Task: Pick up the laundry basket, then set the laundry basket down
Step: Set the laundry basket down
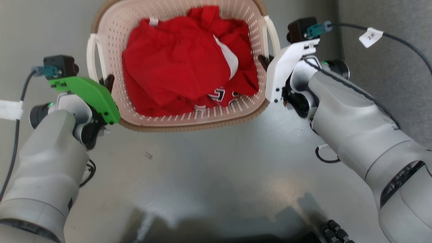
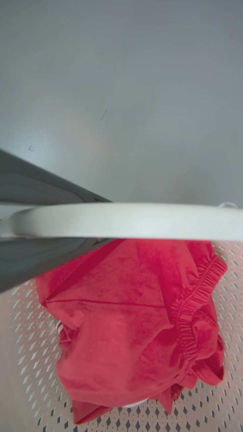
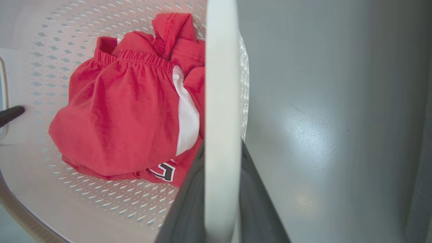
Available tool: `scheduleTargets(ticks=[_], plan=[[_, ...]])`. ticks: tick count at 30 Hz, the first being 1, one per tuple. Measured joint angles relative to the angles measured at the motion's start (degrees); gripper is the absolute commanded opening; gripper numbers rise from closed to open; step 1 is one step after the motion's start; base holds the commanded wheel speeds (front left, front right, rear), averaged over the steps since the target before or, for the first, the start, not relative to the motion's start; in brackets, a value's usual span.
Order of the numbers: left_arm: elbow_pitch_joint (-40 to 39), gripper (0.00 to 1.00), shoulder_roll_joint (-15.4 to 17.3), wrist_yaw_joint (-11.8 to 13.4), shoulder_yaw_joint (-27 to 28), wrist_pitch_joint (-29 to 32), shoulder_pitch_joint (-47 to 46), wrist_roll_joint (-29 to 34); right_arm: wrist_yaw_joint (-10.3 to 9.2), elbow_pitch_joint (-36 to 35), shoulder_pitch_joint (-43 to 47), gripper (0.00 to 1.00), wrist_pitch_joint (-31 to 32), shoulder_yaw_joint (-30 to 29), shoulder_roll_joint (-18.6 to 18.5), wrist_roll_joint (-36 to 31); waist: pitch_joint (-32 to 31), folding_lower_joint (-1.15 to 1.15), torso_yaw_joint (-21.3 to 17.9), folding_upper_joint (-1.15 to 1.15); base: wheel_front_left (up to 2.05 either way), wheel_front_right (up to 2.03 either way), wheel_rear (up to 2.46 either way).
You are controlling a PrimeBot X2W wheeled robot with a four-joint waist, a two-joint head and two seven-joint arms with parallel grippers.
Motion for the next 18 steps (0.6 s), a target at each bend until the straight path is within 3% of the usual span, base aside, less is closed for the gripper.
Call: scheduleTargets(ticks=[18], plan=[[1.77,0.0,-0.03,0.0,0.33,-2.72,-4.41,0.57,0.01,0.21,-3.61,0.0,-2.69,-0.2,-0.01,0.37,8.77,0.0,0.95,0.0,0.0,0.0,0.0]])
